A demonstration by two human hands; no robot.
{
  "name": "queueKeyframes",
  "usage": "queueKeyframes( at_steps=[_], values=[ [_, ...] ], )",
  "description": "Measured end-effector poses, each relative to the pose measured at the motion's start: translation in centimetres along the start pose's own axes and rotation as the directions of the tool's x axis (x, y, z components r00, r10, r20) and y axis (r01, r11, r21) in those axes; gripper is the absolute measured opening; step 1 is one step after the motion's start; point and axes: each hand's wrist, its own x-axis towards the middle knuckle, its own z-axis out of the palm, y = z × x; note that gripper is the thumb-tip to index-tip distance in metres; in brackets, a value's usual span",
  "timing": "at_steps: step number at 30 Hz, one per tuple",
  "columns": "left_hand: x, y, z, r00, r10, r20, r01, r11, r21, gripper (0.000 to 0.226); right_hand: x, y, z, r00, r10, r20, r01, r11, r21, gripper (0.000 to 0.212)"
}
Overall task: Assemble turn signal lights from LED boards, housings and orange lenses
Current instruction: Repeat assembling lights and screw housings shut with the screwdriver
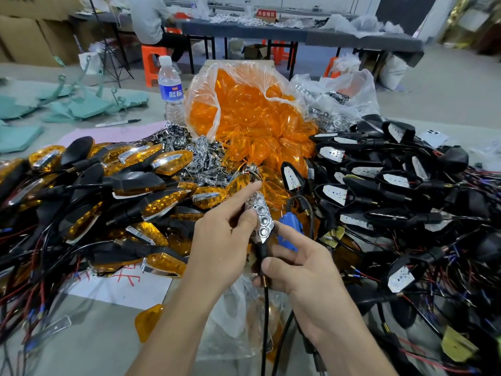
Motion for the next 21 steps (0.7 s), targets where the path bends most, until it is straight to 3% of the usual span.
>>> queueKeyframes(
  at_steps=[7,10,16,21],
  values=[
    [1.8,-0.9,0.3,0.996,-0.009,0.083,0.006,0.999,0.041,0.037,2.2,-0.2,0.0,0.999,-0.037,-0.002,0.036,0.993,-0.108,0.065],
    [3.3,-2.2,0.7,0.998,-0.026,0.064,0.024,0.999,0.021,0.043,3.4,0.1,-0.2,0.999,-0.037,-0.004,0.036,0.986,-0.164,0.063],
    [3.8,-4.7,1.5,1.0,0.001,-0.006,0.0,0.999,0.04,0.044,5.2,1.8,-0.6,0.99,-0.139,0.025,0.136,0.885,-0.445,0.067],
    [3.7,-4.9,1.1,1.0,0.022,-0.014,-0.022,1.0,-0.002,0.043,5.5,2.6,-1.0,0.98,-0.188,0.065,0.197,0.872,-0.449,0.075]
  ],
)
